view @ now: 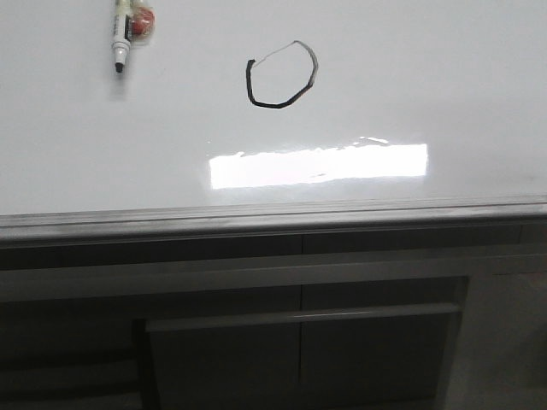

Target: Write number 0 on whiteboard

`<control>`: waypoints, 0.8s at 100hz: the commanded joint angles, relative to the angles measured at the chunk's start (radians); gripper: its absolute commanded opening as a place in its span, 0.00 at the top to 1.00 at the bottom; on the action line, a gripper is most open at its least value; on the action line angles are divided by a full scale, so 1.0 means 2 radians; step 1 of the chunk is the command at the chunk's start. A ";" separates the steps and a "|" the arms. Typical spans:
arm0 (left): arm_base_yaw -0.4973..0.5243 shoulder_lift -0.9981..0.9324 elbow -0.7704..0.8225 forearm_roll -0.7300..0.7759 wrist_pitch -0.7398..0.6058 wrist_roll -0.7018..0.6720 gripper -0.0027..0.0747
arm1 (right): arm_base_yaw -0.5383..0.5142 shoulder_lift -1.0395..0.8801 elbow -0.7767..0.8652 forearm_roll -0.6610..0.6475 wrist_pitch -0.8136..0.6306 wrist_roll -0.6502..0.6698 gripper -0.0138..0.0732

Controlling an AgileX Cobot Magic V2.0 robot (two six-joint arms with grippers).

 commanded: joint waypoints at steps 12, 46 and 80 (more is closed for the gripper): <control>-0.004 -0.007 -0.009 0.021 -0.003 0.001 0.99 | -0.003 0.003 -0.012 0.012 -0.022 -0.005 0.92; -0.004 -0.007 -0.009 0.021 -0.003 0.001 0.99 | -0.003 0.003 -0.012 0.012 -0.022 -0.005 0.92; 0.018 -0.007 0.005 0.030 0.015 0.001 0.99 | -0.003 0.003 -0.012 0.012 -0.024 -0.005 0.92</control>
